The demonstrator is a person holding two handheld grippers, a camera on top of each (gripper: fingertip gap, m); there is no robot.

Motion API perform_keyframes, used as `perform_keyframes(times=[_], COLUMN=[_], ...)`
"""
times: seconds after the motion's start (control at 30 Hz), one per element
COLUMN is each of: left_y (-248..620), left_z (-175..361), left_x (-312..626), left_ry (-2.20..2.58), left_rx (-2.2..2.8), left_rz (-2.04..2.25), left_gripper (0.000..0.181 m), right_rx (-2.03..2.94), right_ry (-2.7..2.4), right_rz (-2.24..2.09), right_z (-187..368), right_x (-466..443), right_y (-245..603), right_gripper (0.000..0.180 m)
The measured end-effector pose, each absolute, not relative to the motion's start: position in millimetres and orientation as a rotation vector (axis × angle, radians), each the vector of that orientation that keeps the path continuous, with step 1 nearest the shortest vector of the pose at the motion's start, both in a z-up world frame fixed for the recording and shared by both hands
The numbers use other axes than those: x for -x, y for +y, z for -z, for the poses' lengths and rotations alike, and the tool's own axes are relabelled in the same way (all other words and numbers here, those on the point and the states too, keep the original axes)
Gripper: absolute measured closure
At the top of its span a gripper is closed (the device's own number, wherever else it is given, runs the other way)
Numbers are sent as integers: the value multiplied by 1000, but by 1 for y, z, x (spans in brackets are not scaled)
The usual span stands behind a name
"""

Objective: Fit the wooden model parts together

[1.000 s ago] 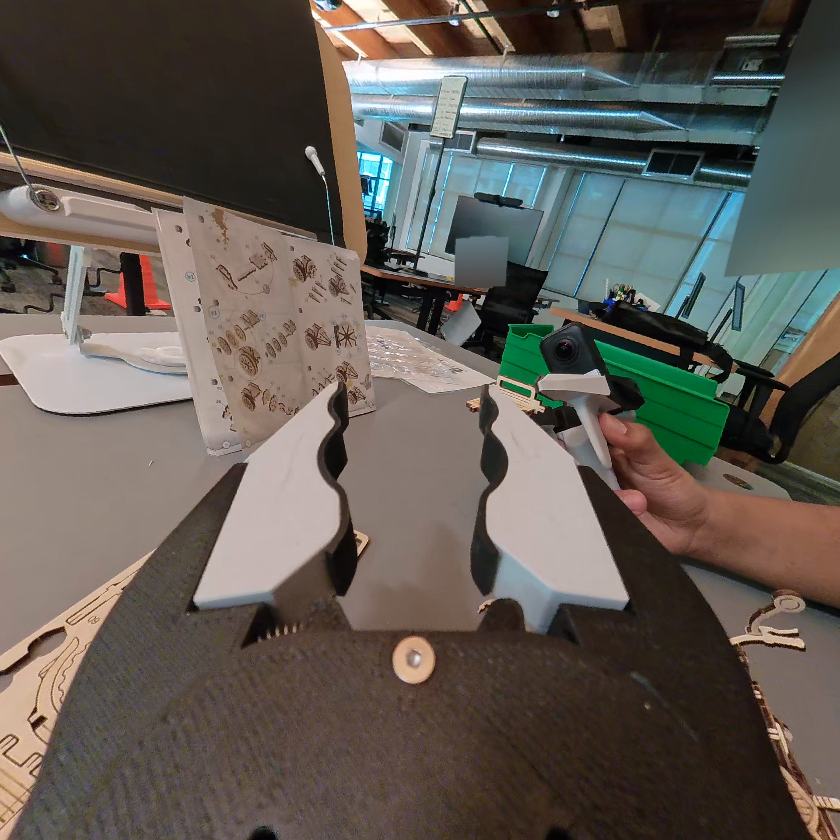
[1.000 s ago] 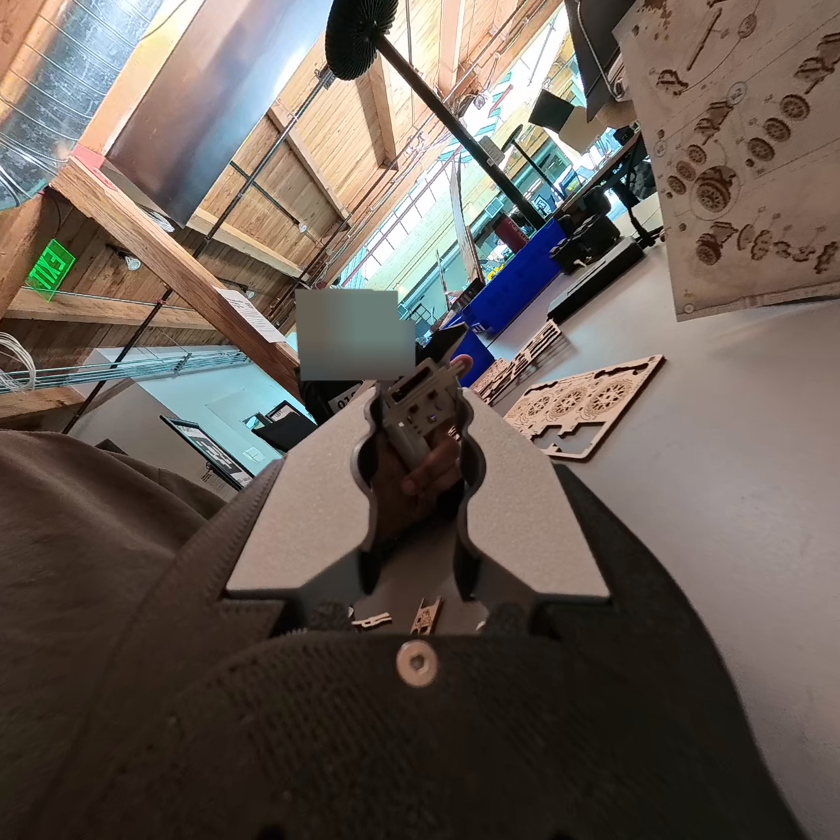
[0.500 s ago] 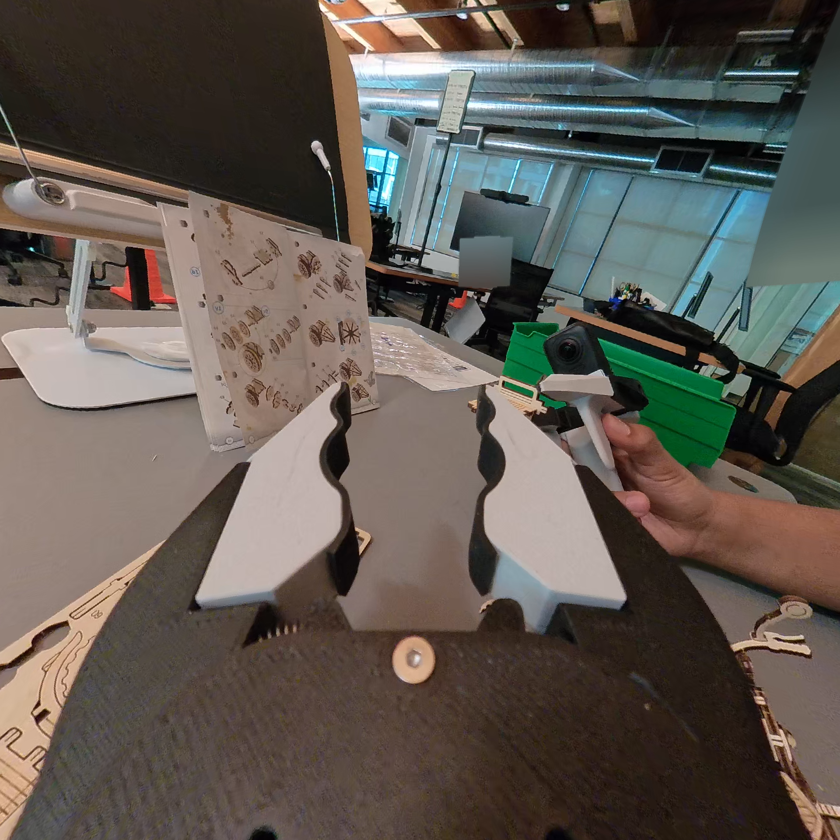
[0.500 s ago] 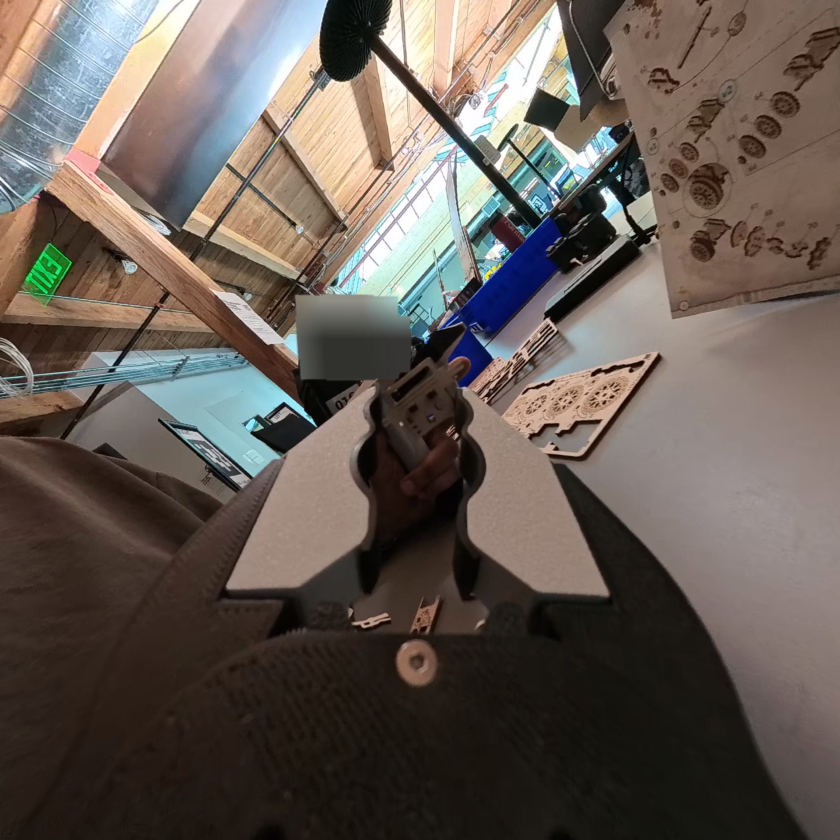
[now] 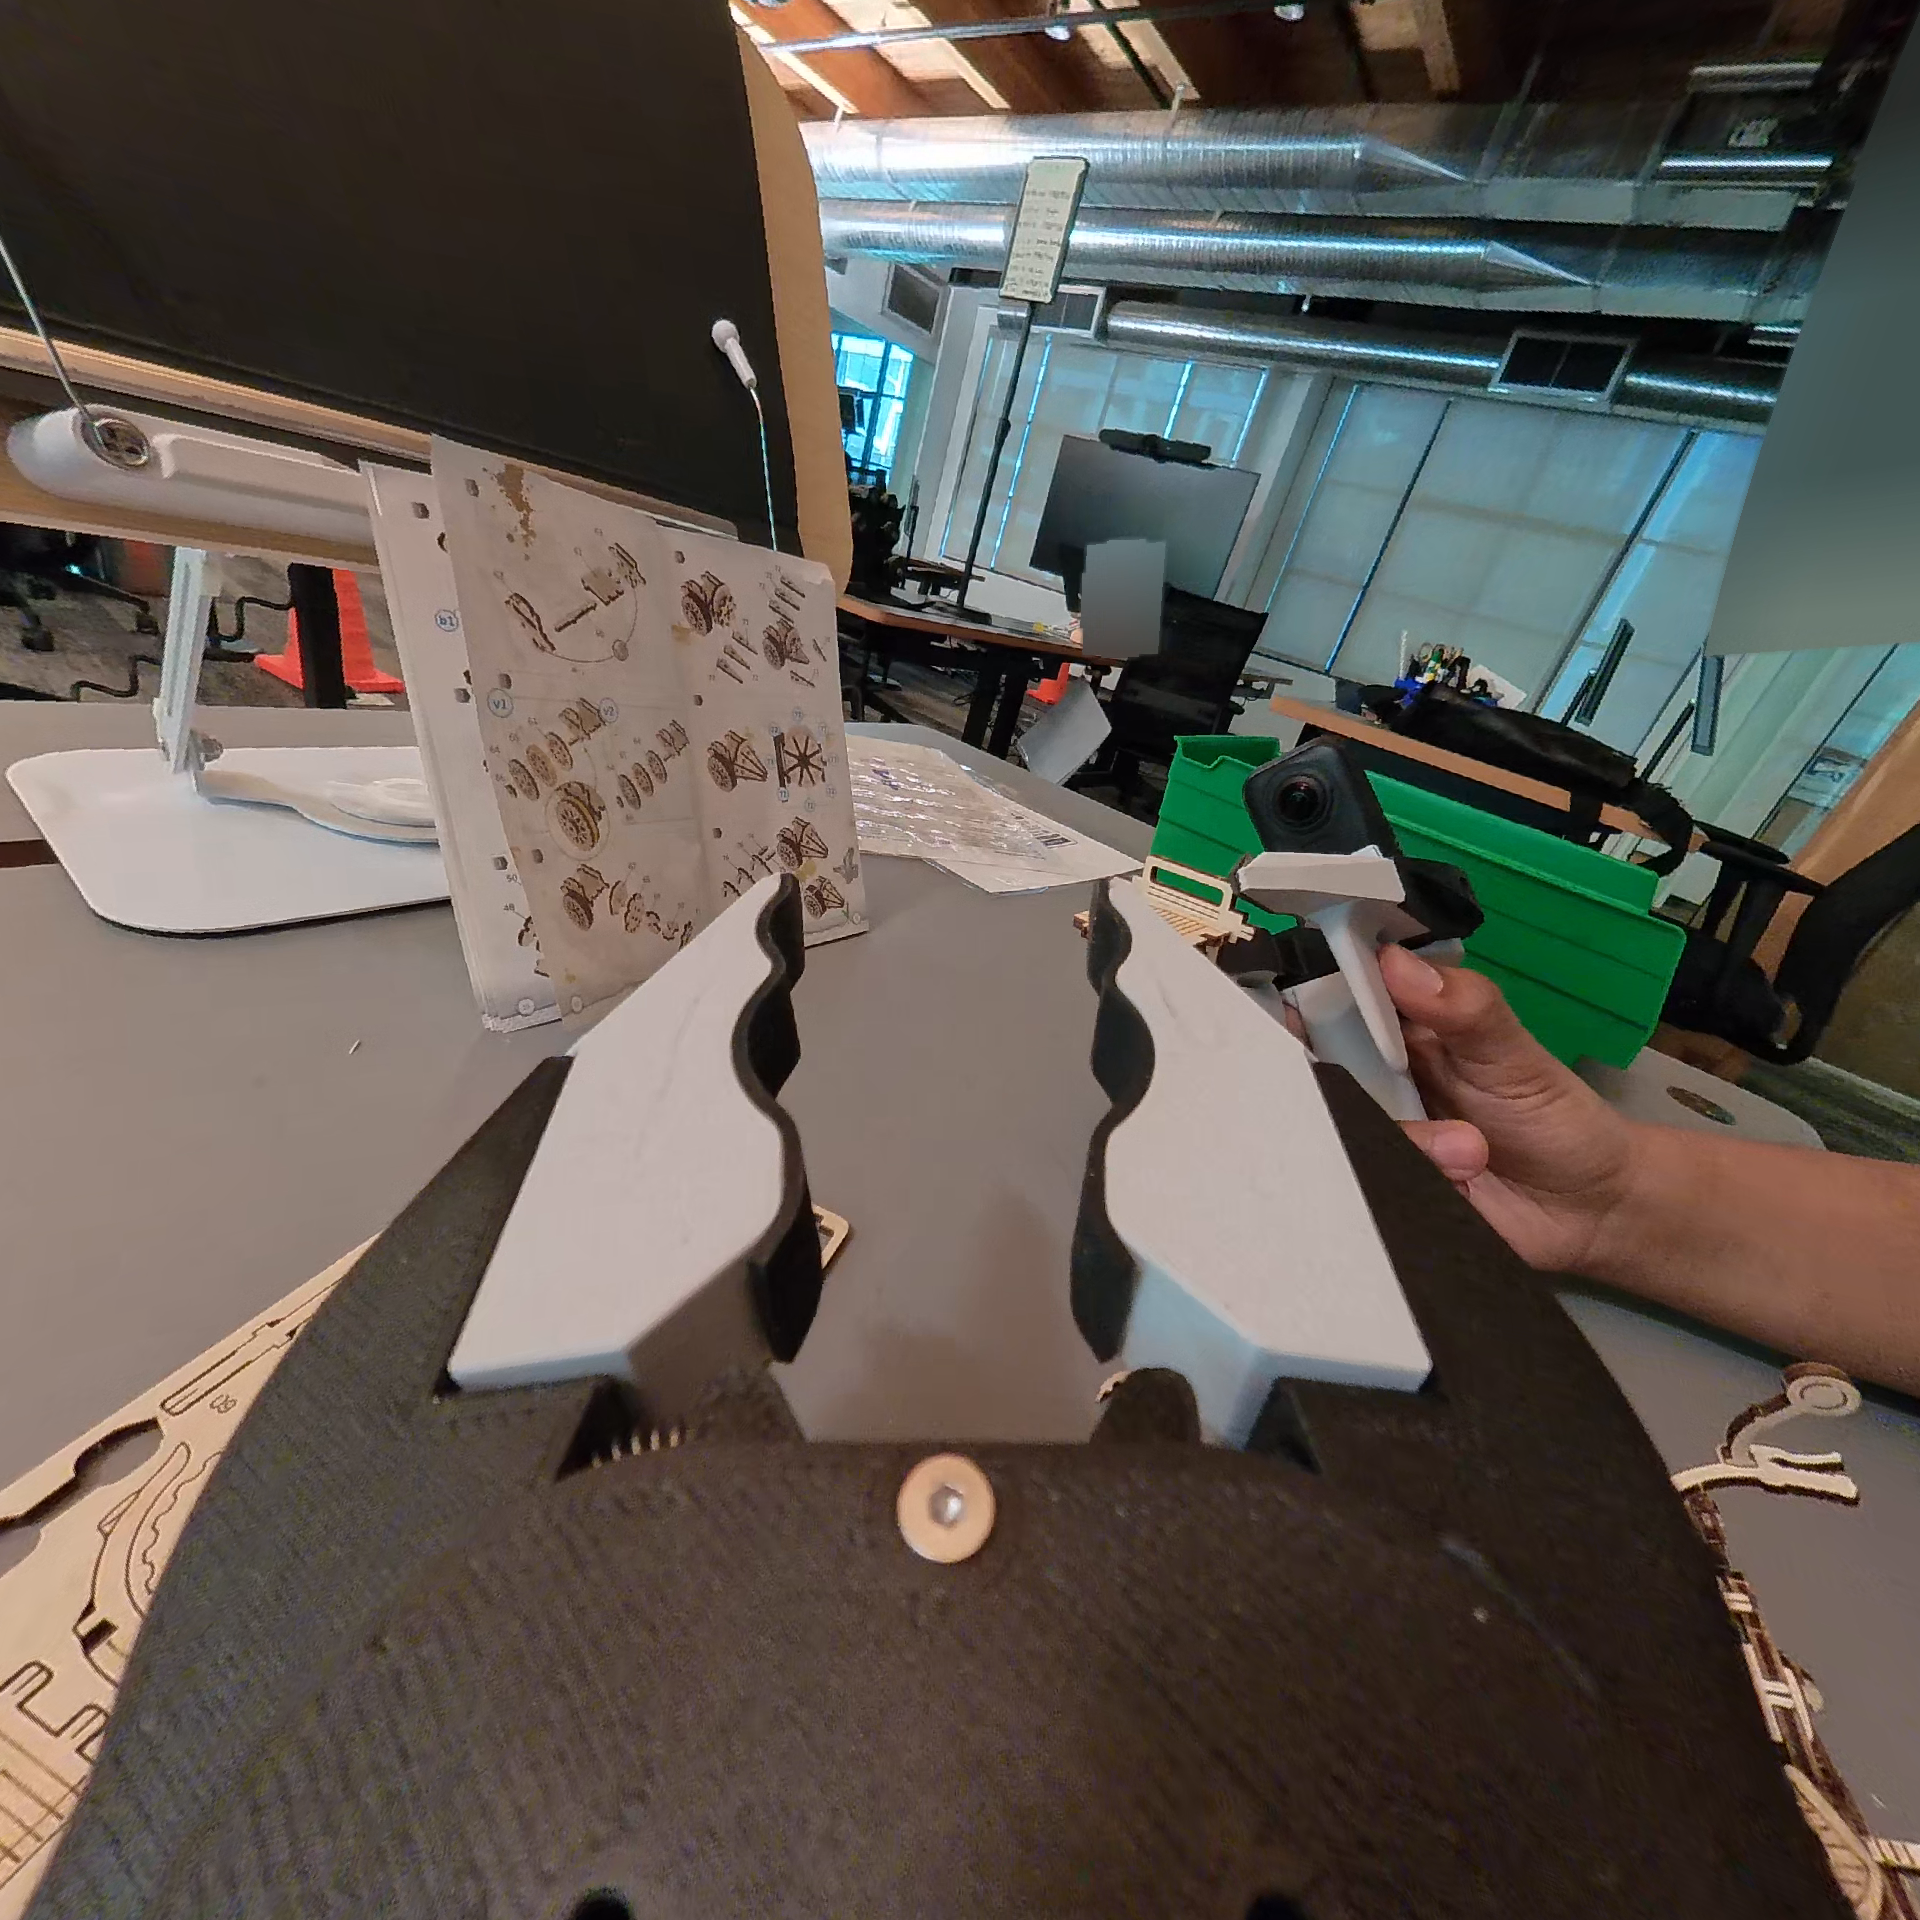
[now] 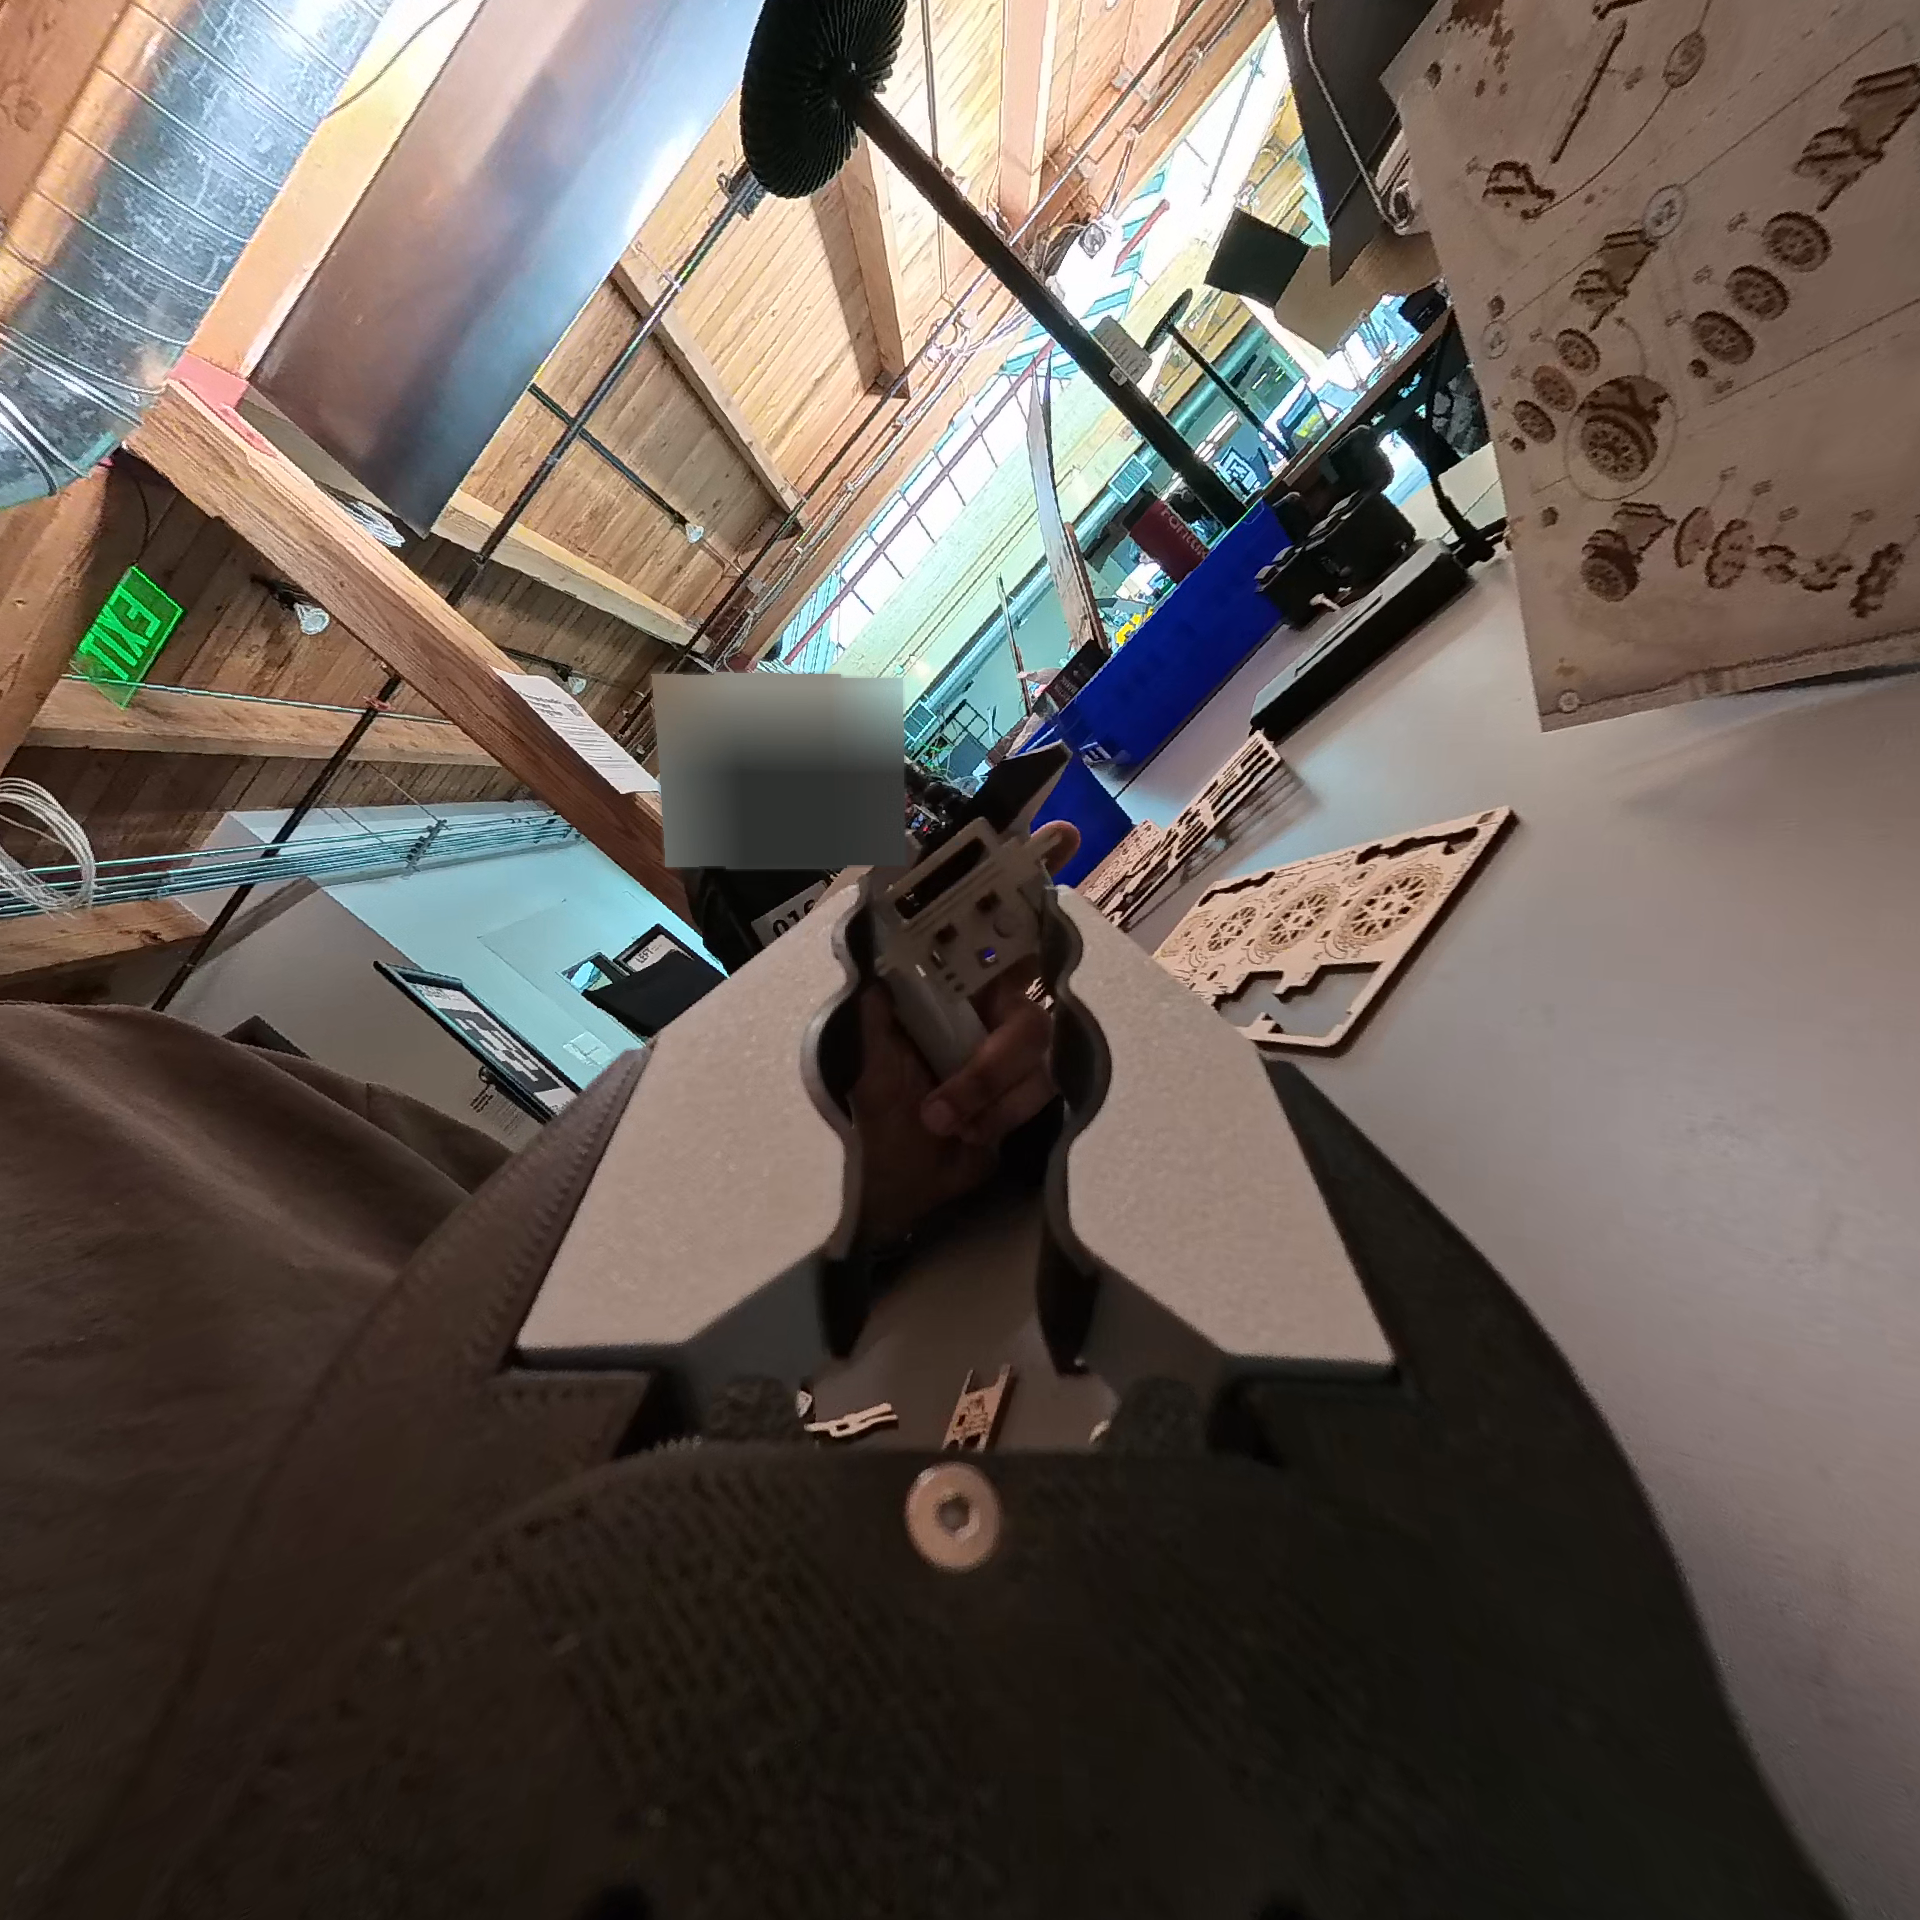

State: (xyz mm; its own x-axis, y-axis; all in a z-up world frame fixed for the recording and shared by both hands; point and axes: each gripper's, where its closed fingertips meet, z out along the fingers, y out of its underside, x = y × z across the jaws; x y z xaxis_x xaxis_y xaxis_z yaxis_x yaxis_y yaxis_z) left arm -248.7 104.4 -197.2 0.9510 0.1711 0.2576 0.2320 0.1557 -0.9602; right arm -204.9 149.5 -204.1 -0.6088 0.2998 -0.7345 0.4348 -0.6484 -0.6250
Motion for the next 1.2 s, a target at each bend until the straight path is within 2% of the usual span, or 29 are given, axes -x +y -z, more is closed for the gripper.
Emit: perform_keyframes(times=[0.4,1.2], left_y=[104,105], left_z=[197,197], left_x=[248,249], left_ry=[-336,-340], left_rx=[1422,1422], left_rz=[47,49], left_gripper=[127,127], right_rx=[-1148,-1145], right_ry=[1175,1142], right_rz=[2409,2418], right_z=[193,192], right_x=[193,193], right_y=[145,148], right_gripper=[149,149])
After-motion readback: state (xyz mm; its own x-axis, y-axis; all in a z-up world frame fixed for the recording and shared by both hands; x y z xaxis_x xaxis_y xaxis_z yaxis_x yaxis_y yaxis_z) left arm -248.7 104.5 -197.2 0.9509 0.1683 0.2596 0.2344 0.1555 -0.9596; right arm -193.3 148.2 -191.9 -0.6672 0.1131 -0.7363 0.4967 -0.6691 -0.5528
